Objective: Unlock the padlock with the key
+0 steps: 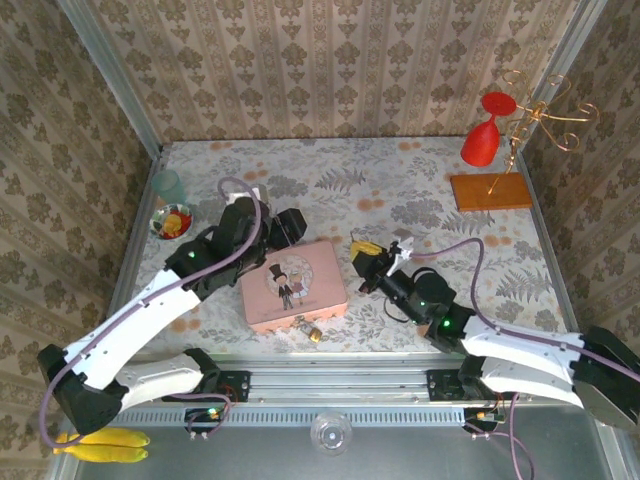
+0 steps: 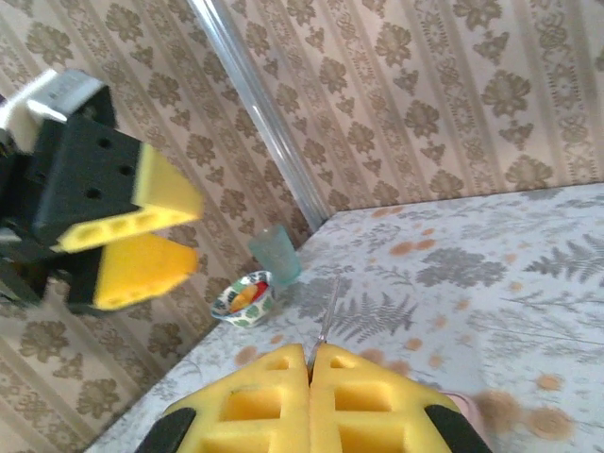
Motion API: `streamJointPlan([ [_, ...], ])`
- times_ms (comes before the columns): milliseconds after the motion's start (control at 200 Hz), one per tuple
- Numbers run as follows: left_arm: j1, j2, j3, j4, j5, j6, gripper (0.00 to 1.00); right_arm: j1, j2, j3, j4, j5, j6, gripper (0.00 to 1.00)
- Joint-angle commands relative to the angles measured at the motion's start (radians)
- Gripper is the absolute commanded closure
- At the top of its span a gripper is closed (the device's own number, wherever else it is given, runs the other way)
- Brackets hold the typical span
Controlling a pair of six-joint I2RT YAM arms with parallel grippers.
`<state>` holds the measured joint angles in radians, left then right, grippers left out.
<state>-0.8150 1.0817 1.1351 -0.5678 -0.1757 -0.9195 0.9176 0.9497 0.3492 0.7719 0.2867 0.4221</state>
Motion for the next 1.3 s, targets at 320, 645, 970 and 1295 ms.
streamJointPlan([
  [320,-0.199,0.163,0.168,-0.618,-0.018,0.037,0.3,-0.175,-0.392,-0.027,-0.672,0.04,-0.02,1.0],
  [645,-0.425,0.195,0.202,-0.789,-0.041,-0.201,0.29,-0.226,-0.345,0.097,-0.937,-0.016,-0.001,1.0],
  [970,-0.585,0.228,0.145,-0.781,-0.005,-0.373,0.29,-0.243,-0.3,0.124,-1.0,-0.046,0.004,1.0],
  [1295,-0.59,0.236,0.065,-0.704,0.029,-0.385,0.27,-0.246,-0.33,0.076,-0.986,-0.057,0.052,1.0],
])
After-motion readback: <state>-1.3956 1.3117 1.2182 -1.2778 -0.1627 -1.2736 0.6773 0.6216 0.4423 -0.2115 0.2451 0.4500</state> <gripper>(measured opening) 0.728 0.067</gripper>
